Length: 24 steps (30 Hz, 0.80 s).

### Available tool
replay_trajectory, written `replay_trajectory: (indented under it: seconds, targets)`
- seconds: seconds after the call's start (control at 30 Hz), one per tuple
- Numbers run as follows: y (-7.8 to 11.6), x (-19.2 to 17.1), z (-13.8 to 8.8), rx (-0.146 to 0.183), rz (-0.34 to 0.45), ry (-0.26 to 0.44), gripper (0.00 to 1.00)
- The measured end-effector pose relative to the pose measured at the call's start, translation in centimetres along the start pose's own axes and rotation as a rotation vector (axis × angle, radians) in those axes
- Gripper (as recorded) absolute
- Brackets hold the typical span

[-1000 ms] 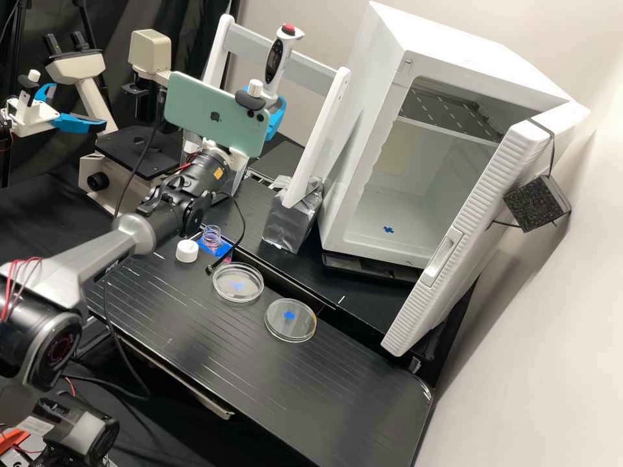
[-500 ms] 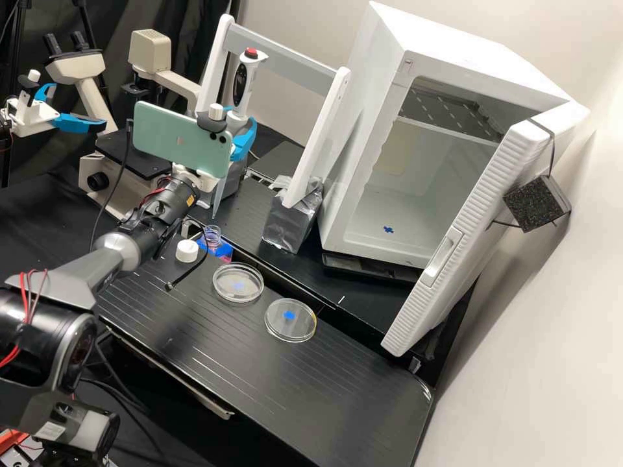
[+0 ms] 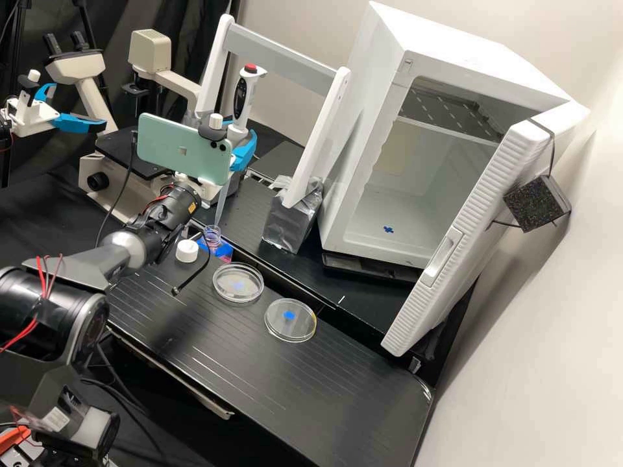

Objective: Use the pipette

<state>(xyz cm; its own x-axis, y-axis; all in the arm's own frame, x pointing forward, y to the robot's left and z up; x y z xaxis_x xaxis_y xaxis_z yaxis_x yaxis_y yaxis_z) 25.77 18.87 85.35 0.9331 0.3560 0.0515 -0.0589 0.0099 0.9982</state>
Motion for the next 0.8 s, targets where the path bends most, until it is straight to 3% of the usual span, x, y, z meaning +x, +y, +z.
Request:
replay_trajectory:
  seconds: [0.27,0.5,0.67,0.8]
  targets:
    - [-0.6,0.2,0.5,-0.006,0.005,-0.004,0.0]
    - [-2.3,-0.4,2.2,-0.01,-0.027,-0.045,0.0]
    - [-3.2,-1.4,3.2,0.011,-0.053,-0.074,0.0]
    - [-3.5,-2.2,3.8,0.039,-0.029,-0.083,0.0]
